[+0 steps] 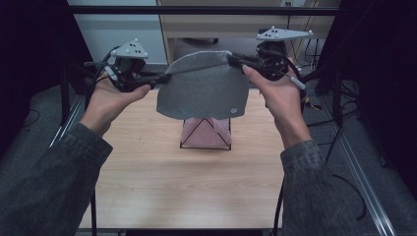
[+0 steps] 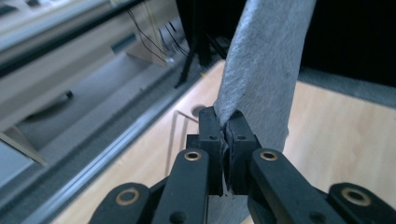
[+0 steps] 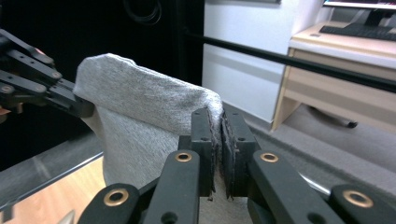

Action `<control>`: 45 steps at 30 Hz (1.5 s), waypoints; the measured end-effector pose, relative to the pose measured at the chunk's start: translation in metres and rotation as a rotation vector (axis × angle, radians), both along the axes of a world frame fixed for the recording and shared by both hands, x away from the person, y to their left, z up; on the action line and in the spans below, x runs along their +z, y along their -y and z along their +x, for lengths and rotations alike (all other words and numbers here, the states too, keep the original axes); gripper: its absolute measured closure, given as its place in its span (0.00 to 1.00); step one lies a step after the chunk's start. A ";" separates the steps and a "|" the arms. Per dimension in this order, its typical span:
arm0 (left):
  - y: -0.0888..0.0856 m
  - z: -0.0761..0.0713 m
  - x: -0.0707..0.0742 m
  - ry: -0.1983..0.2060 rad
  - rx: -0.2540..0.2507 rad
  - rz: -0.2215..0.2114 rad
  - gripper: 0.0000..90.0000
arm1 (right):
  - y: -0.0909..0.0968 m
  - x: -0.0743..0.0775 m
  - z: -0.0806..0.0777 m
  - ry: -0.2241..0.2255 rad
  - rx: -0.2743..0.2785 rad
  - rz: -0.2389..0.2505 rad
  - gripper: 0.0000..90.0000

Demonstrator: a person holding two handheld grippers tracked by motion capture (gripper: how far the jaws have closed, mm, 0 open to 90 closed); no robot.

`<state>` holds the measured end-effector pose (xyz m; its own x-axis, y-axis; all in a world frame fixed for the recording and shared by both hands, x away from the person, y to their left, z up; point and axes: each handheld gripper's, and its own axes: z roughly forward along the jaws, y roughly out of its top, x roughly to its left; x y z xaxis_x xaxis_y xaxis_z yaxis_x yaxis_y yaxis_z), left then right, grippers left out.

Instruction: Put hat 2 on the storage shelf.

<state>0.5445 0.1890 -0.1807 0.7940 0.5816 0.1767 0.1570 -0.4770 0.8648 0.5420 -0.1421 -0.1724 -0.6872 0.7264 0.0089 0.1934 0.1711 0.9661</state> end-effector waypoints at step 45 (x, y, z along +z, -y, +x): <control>0.036 0.086 -0.089 -0.031 0.120 0.009 0.97 | 0.003 -0.075 0.083 -0.078 -0.156 -0.107 0.94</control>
